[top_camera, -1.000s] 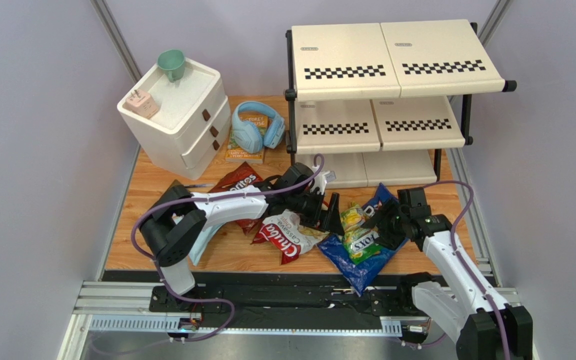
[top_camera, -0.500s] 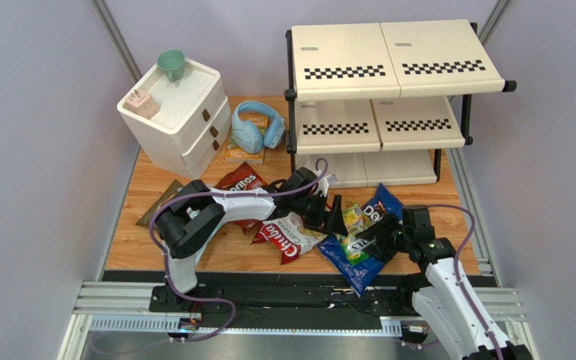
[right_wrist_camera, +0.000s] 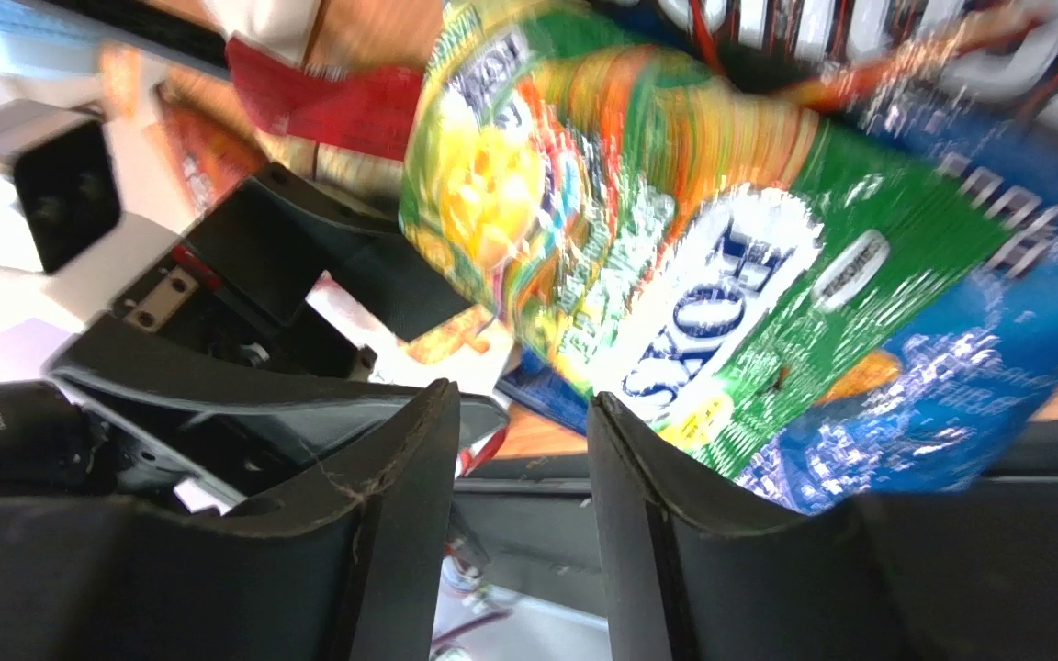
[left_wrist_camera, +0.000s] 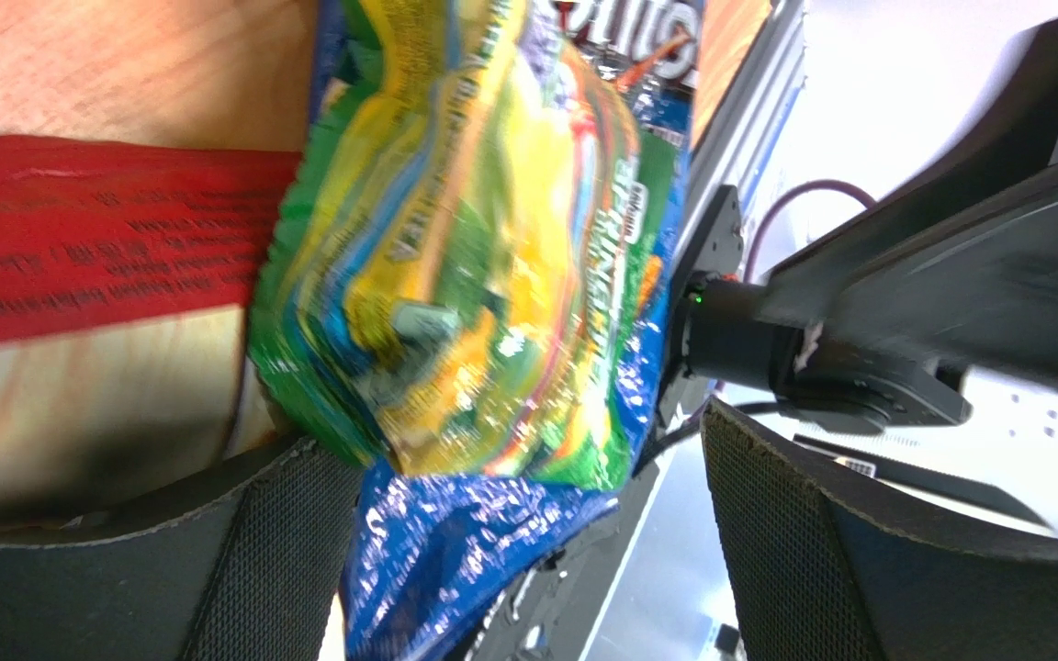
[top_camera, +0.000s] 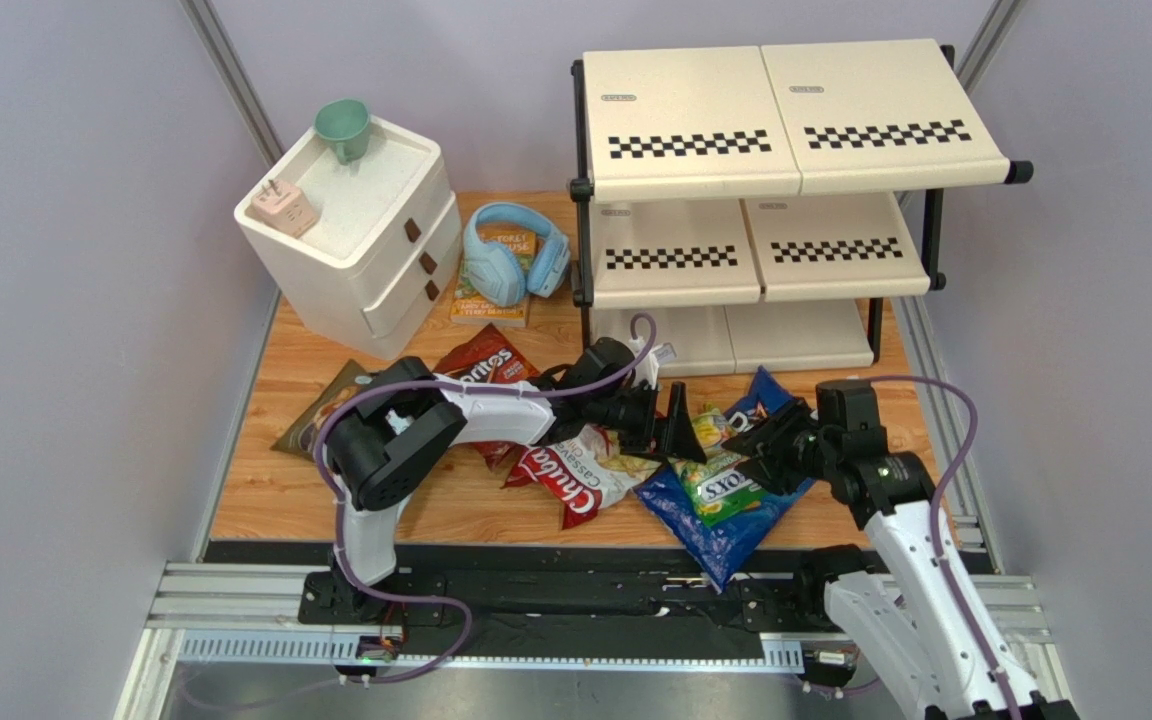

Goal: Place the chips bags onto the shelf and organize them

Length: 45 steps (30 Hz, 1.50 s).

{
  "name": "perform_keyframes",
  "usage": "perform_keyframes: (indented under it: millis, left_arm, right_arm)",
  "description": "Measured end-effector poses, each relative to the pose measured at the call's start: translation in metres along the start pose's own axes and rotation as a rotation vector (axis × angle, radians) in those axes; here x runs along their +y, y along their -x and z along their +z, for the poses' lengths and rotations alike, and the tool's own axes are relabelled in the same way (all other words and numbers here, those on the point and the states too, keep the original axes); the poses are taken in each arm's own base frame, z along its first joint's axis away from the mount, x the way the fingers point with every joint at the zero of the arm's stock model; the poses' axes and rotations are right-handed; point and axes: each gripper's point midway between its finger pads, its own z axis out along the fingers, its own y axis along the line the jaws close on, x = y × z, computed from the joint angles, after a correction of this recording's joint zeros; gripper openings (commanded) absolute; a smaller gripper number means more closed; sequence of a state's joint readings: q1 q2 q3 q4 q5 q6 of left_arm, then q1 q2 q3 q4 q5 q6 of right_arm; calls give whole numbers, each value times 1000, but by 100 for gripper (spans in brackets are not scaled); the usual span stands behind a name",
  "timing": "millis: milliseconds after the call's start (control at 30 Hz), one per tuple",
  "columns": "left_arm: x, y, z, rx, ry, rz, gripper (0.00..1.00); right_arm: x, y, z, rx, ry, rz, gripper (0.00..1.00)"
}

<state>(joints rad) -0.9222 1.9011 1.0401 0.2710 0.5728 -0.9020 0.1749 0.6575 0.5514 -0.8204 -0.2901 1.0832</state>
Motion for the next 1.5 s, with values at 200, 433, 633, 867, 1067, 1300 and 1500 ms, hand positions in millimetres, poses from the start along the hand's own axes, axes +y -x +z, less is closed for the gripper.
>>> perform_keyframes:
  millis: [200, 433, 633, 867, 1067, 1300, 1500]
  left_arm:
    - [6, -2, 10, 0, -27, -38, 92]
    - [2, 0, 16, -7, -74, -55, 91]
    - [1, 5, 17, -20, -94, -68, 91]
    - [2, 13, 17, -43, -111, -96, 64]
    - [7, 12, 15, -40, -94, -119, 34]
    - [5, 11, 14, -28, -106, -125, 0]
    - [6, 16, 9, -36, -106, -143, 0]
  right_arm:
    - [-5, 36, 4, -102, -148, -145, 24]
    - [-49, 49, 25, -97, -343, -243, 14]
    - [-71, 34, 35, -29, -353, -272, 3]
    - [-72, 14, 35, 20, -267, -270, 1]
    - [-74, 4, 32, 24, -212, -246, 1]
    - [-74, -4, 31, 42, -189, -210, 48]
    - [-67, -7, 20, 47, -183, -177, 62]
